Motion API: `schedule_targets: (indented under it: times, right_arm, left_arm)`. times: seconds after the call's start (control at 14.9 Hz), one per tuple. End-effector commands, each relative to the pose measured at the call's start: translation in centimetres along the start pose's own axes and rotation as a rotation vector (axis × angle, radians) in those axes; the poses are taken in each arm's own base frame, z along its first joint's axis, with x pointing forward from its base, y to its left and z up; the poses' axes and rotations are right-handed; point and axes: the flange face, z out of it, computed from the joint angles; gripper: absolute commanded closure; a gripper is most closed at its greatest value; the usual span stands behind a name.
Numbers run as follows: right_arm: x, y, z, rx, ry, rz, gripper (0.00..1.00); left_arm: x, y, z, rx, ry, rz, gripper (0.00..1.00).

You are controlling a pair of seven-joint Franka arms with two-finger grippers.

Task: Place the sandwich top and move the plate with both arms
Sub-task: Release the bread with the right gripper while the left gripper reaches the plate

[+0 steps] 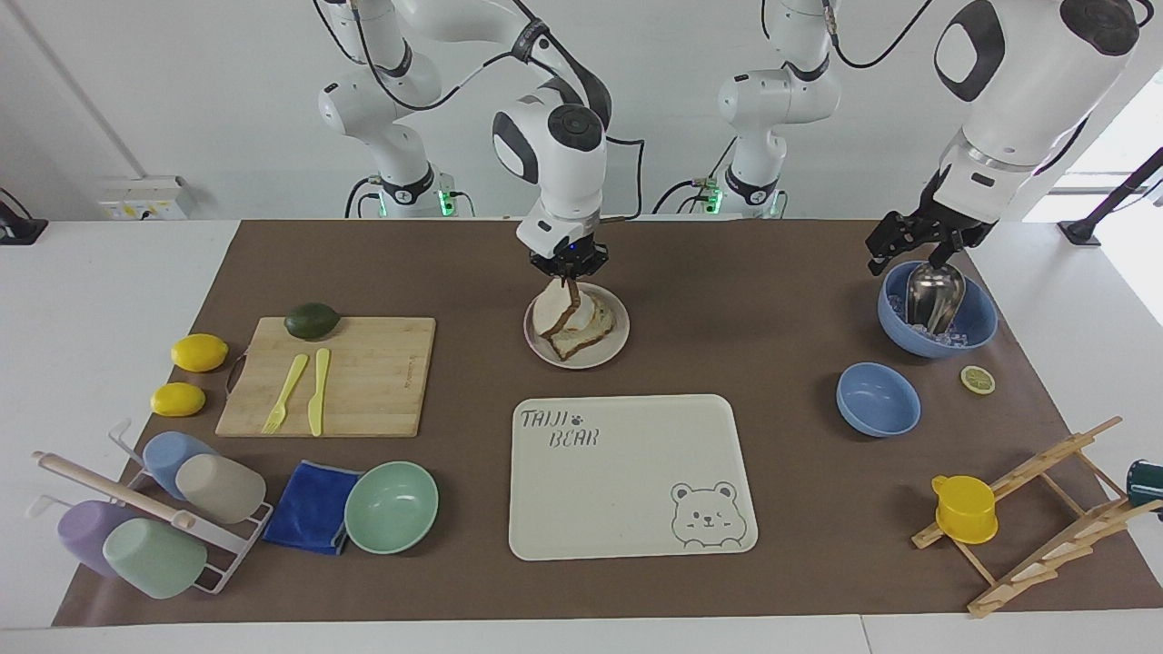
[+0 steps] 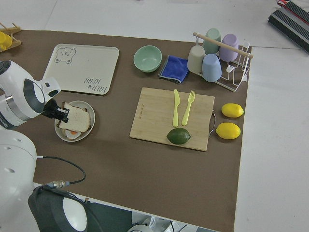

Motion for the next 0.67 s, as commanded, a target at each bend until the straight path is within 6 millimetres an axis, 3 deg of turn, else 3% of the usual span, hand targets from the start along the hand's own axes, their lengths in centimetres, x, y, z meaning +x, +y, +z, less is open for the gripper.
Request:
schedule_targets:
  times: [0.0, 0.07, 0.27, 0.4, 0.47, 0.6]
  right_arm:
    - [-0.8, 0.4, 0.0, 0.042, -0.01, 0.035, 0.43]
    - [-0.7, 0.2, -0.1, 0.074, -0.015, 0.051, 0.0]
    - [-0.5, -1.1, -1.0, 0.122, 0.003, 0.056, 0.0]
    - [0.0, -2.6, -3.1, 0.16, 0.022, 0.052, 0.0]
    - [0.4, -2.4, -4.5, 0.171, 0.031, 0.057, 0.0]
    - [1.2, 0.2, -7.1, 0.164, 0.022, 0.069, 0.0]
  left_arm:
    - [-0.8, 0.1, -0.1, 0.0, 0.02, -0.003, 0.0]
    - [-0.8, 0.0, -0.1, 0.0, 0.02, -0.005, 0.0]
    - [-0.8, 0.2, -0.1, 0.0, 0.022, -0.002, 0.0]
    - [-0.8, 0.2, -0.1, 0.0, 0.026, -0.003, 0.0]
    - [-0.8, 0.2, -0.1, 0.0, 0.026, -0.003, 0.0]
    - [-0.7, 0.2, 0.3, -0.002, 0.029, -0.004, 0.0]
